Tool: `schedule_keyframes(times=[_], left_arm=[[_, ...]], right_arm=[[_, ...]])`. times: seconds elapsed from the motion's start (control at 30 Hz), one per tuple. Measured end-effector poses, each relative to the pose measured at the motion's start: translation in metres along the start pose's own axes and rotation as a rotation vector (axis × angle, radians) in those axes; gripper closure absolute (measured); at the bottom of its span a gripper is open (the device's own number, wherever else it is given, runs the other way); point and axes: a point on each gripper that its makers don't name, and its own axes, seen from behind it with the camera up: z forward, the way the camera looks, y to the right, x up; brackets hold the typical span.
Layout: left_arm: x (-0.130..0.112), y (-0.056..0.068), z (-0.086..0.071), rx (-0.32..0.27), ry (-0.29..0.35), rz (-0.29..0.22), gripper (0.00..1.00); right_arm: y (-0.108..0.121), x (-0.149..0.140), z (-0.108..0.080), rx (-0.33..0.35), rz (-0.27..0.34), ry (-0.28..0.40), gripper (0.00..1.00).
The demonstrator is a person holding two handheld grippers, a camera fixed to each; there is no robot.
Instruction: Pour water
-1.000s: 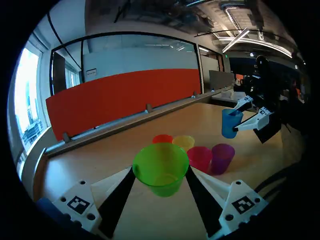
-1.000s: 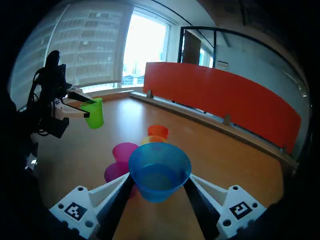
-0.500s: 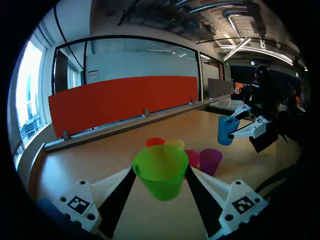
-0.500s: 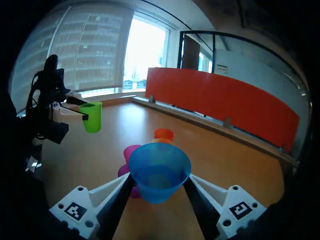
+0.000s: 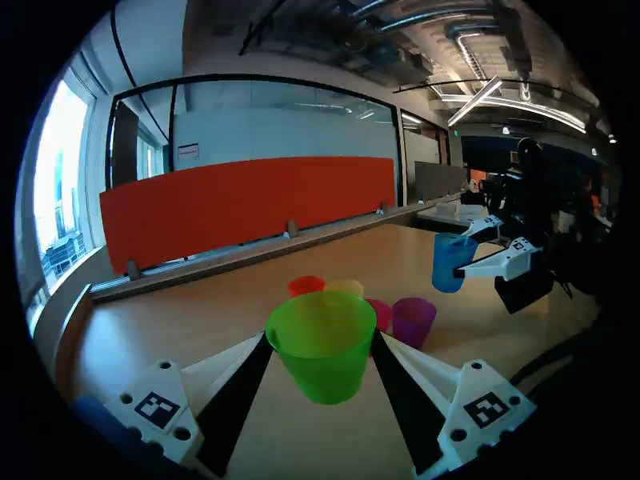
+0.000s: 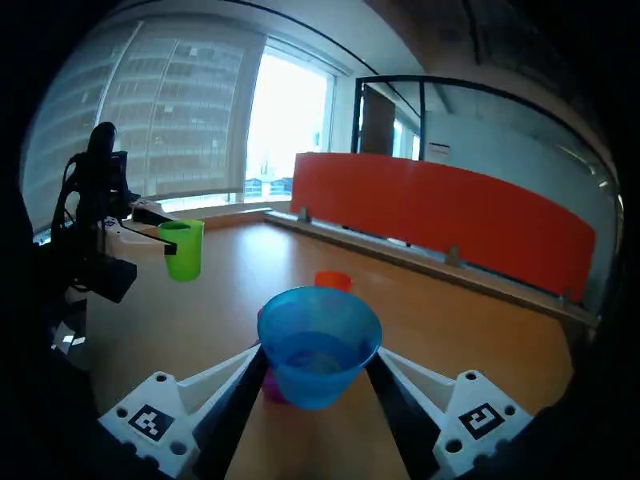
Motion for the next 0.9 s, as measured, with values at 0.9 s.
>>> schedule_keyframes(times=[0.9], left_arm=[[0.005,0.012,-0.005,-0.016,0.026,0.000,0.13]], right_arm=[[-0.011,0.038,-0.002,-0.018,0.013,0.159,0.13]])
